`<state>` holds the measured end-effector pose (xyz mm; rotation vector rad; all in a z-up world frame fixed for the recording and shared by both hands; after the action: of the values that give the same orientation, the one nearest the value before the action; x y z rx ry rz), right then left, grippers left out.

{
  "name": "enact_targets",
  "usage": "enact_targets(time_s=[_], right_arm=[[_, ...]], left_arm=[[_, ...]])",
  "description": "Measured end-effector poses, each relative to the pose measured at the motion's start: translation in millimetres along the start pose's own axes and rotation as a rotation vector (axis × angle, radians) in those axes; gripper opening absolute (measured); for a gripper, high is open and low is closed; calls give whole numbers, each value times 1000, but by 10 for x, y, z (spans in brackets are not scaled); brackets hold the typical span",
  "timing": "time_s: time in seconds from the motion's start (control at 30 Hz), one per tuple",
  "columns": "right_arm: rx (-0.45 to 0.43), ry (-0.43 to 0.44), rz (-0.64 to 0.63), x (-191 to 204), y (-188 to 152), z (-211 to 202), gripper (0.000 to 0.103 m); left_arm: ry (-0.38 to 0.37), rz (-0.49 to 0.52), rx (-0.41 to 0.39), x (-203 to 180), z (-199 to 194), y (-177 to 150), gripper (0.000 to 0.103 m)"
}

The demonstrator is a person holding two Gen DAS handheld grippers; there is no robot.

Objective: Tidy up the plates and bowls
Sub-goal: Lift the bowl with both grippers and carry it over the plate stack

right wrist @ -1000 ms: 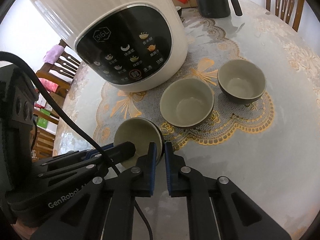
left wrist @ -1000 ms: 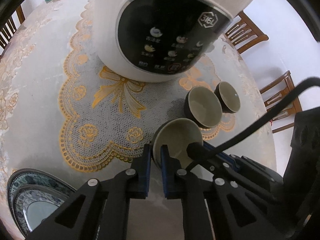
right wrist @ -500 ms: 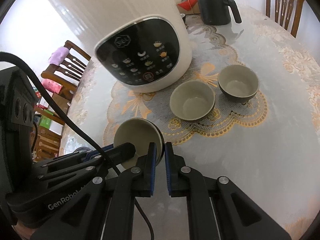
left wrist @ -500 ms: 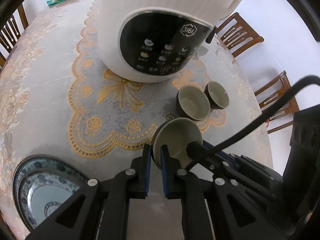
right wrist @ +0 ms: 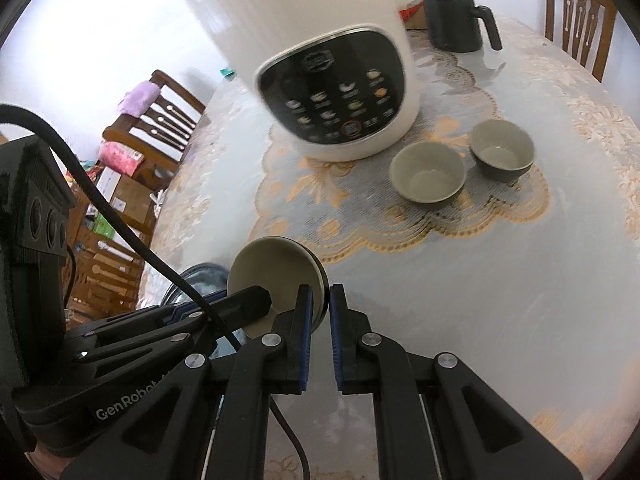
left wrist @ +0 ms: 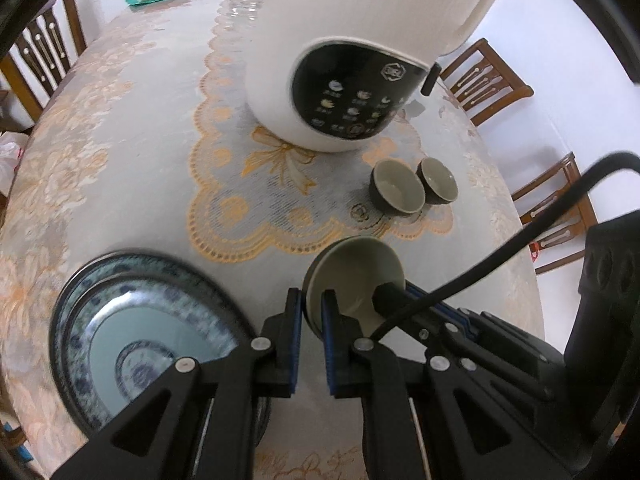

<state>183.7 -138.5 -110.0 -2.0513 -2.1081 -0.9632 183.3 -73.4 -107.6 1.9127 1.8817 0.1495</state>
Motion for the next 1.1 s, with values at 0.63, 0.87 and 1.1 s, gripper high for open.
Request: enact_targets(time_s=[0.63,0.87,1.1], right_arm=[[86,62,-84,685,-516,177,12],[131,68,-80,816,-666,328,12],[184,56,-43,828,-788,471,12]], left_arm=[[74,-107,-9,627,-444,-491,8],[88,-136,14,830,-463,-656,8],[88,-150,34,947,-416,-761,8]])
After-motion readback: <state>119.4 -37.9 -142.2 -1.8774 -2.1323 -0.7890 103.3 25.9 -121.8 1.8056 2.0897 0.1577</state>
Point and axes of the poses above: each gripper's, at about its wrist camera, not at the fingertips, and z roughly the way its jaws point, x to its left, y to its top, the point moved 8 cm from there along z, roughly the way its jaws point, and after that the axes turned 11 degrees about z, right-handed, at the moved point
